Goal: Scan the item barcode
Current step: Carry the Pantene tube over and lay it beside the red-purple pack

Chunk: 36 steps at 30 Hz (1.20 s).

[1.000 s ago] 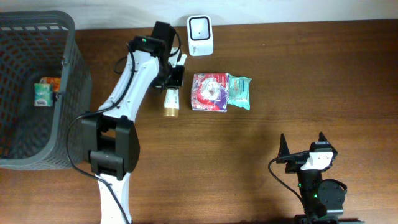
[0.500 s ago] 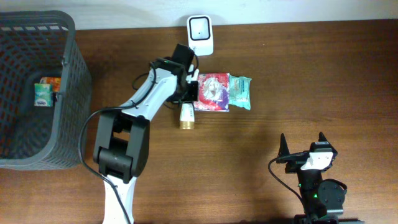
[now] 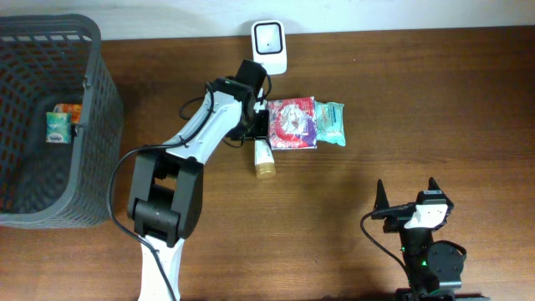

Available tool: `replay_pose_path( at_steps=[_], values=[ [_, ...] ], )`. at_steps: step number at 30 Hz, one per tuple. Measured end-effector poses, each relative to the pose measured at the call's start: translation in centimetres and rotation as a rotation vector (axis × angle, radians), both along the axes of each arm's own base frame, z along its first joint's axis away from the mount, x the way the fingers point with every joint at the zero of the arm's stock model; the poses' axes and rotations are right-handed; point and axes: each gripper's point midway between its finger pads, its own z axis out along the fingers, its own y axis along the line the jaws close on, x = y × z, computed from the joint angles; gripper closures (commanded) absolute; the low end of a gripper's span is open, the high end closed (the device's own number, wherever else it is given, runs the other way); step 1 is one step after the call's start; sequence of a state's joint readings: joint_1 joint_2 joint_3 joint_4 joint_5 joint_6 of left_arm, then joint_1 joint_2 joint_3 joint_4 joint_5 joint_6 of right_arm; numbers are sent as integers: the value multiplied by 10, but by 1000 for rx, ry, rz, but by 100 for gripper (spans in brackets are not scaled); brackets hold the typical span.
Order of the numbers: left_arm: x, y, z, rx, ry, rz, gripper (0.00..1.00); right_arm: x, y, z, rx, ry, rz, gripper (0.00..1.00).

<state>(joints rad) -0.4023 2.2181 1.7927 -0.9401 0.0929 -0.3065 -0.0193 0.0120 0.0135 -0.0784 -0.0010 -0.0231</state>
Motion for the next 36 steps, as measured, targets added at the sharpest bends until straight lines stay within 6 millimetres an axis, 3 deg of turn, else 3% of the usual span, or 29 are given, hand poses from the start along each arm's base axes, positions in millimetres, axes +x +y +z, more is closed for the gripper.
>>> replay_pose_path(
  at_steps=[6, 7, 12, 14, 17, 19, 21, 24, 27, 32, 35, 36],
  values=[
    [12, 23, 45, 18, -1, 5, 12, 0, 0, 0, 0, 0, 0, 1],
    [12, 25, 51, 23, 0, -2, 10, 0, 0, 0, 0, 0, 0, 2],
    [14, 23, 110, 14, -46, -27, 8, 0, 0, 0, 0, 0, 0, 1],
    [21, 20, 144, -11, -115, -26, 11, 0, 0, 0, 0, 0, 0, 1],
    [25, 20, 179, -35, -183, -23, 15, 0, 0, 0, 0, 0, 0, 1],
    [34, 26, 214, -65, -277, -4, 16, 0, 0, 0, 0, 0, 0, 1],
    [37, 34, 228, -74, -311, 14, 16, 0, 0, 0, 0, 0, 0, 1],
    [47, 82, 264, -81, -396, 112, 16, 0, 0, 0, 0, 0, 0, 1],
    [53, 155, 290, -64, -464, 259, 16, 0, 0, 0, 0, 0, 0, 1],
    [48, 278, 296, -4, -487, 508, 16, 0, 0, 0, 0, 0, 0, 1],
    [36, 337, 297, 23, -497, 632, 16, 0, 0, 0, 0, 0, 0, 1],
    [32, 352, 297, 31, -500, 663, 21, 0, 0, 0, 0, 0, 0, 1]
  ],
)
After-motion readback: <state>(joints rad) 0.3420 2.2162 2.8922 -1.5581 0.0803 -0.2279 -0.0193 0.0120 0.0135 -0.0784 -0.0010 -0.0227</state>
